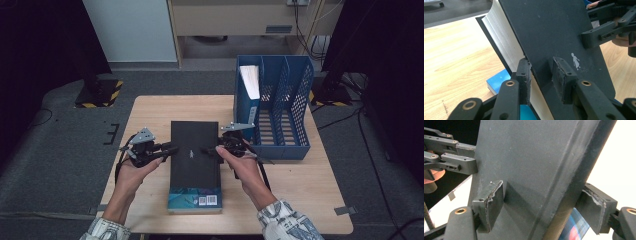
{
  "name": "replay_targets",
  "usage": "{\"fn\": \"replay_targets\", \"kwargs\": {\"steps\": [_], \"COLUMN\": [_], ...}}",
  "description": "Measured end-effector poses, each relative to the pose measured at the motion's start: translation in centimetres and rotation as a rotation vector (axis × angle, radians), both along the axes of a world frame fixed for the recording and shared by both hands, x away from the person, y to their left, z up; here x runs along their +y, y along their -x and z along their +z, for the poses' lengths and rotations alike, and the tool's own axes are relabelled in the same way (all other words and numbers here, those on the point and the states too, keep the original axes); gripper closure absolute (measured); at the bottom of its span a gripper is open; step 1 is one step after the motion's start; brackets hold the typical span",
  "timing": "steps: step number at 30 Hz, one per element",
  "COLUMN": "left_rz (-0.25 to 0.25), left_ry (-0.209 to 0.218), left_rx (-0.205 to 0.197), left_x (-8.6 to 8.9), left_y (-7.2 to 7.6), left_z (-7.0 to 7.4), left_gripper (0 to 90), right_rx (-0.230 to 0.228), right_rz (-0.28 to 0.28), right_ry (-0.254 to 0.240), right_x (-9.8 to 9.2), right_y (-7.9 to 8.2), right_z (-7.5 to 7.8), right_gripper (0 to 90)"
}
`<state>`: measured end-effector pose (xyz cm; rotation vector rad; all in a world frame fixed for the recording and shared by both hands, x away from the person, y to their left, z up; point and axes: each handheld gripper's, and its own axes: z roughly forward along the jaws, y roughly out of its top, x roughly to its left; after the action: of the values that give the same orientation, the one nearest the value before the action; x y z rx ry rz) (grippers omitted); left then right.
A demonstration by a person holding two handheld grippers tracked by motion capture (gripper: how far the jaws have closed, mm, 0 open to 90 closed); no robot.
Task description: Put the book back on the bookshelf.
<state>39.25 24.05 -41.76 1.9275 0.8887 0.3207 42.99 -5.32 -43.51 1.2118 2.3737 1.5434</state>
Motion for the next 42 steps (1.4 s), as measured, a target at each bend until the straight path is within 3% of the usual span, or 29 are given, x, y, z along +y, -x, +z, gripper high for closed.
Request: {"fn": "replay_targets", "kwargs": {"steps": [13, 27, 38, 42], "left_rz": [0.012, 0.032, 0.065, 0.066], "left_ry": [0.018, -0.004, -0.027, -0.017], "left_rx": [-0.032, -0.043, -0.058, -0.062], "left_x": [0.6, 0.4, 0.1, 0.1], "left_y": [-2.7, -3.9, -6.3, -6.3], "left_z": [0.6, 1.0, 1.9, 1.7], "left_gripper": [71.7, 72.0, 73.8, 74.1], "right_rx": [-0.053, -0.055, -0.105, -0.109], "right_rz": [-0.021, -0.031, -0.066, -0.074], "right_ry": [0.027, 0.027, 0.049, 0.05], "right_x": [0.6, 0.8, 1.1, 1.2], "right_y": [-2.5, -3.7, -5.7, -5.8], "right_z": [1.2, 1.6, 2.8, 2.8], "right_gripper": [27.6, 28.3, 31.8, 31.7]}}
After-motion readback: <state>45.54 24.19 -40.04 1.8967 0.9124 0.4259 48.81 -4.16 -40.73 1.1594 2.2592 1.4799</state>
